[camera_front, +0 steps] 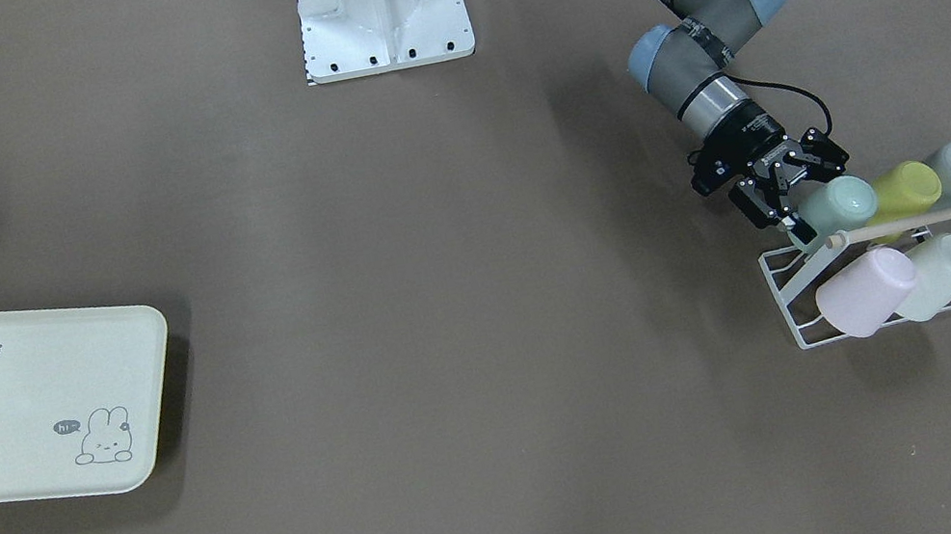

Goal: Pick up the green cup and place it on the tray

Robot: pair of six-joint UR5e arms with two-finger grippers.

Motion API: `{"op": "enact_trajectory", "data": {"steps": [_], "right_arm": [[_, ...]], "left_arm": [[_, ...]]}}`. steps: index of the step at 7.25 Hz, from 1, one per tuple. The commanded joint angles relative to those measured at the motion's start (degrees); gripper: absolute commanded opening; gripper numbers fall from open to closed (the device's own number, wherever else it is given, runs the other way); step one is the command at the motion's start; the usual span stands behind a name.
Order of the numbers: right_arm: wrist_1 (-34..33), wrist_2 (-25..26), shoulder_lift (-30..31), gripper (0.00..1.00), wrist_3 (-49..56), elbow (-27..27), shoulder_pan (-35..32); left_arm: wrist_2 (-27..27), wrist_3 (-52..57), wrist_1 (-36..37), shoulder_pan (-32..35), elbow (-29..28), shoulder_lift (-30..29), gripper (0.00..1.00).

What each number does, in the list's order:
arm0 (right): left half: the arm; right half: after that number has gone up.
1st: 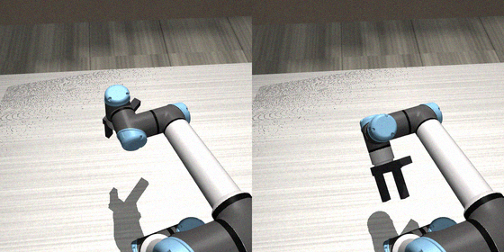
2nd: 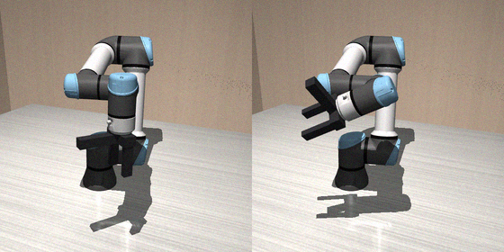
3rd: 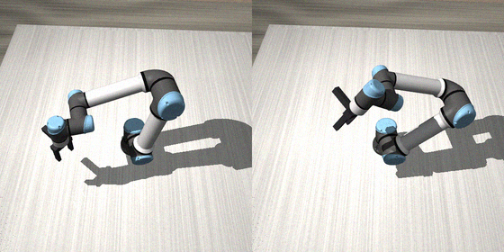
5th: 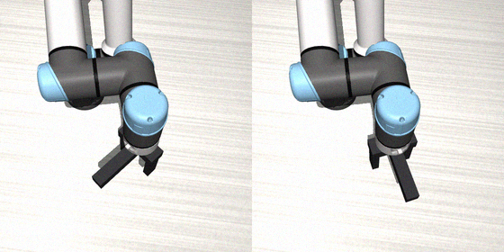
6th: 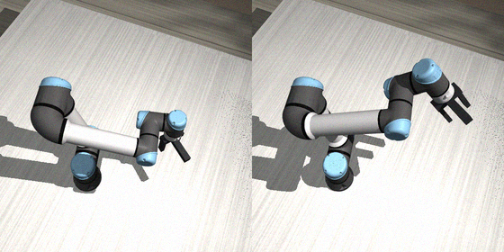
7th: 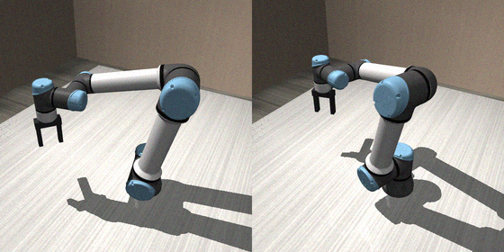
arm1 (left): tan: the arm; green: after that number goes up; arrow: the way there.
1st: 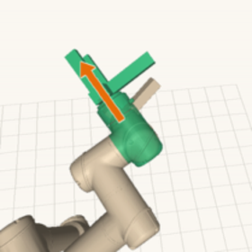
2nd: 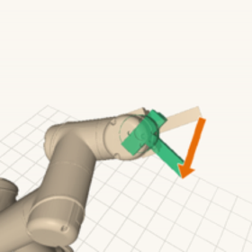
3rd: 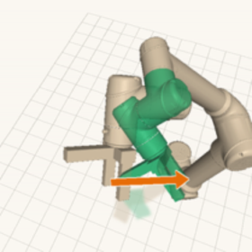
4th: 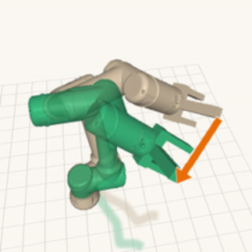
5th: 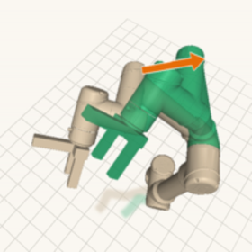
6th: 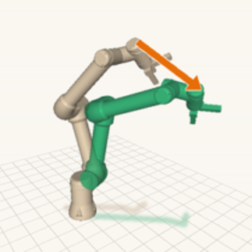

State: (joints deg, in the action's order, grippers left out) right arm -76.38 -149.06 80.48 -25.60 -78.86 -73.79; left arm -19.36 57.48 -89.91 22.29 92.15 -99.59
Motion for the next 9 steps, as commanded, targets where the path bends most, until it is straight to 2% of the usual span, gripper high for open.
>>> {"op": "enact_trajectory", "data": {"steps": [1, 3, 5, 7, 8, 9], "right_arm": [[0.0, -3.7, -0.2, 0.0, -0.2, -2.0, -0.5], [-0.1, -3.4, -2.0, 0.0, -0.9, -2.5, 0.0], [-0.1, -2.6, -8.6, 0.0, -11.6, -2.1, 5.1], [-0.1, -0.3, -13.3, 0.0, -14.3, -1.9, 9.3], [-0.1, -0.3, -14.9, 0.0, -18.4, -2.3, 10.5], [0.3, -0.3, -16.4, 0.0, -19.7, -2.5, 12.0]], "left_arm": [[0.0, 0.0, 0.2, -0.1, -0.2, 0.0, 0.42], [0.0, 0.1, 0.2, -0.1, 1.7, 0.2, 0.34], [2.4, 5.2, 0.0, -0.3, 8.7, 3.8, 0.33], [4.0, 6.2, -0.4, -0.2, 12.8, 5.9, 0.31], [6.0, 9.1, -1.6, -0.2, 15.4, 6.9, 0.31], [6.0, 15.0, -7.8, -0.1, 18.7, 7.9, 0.31]]}}
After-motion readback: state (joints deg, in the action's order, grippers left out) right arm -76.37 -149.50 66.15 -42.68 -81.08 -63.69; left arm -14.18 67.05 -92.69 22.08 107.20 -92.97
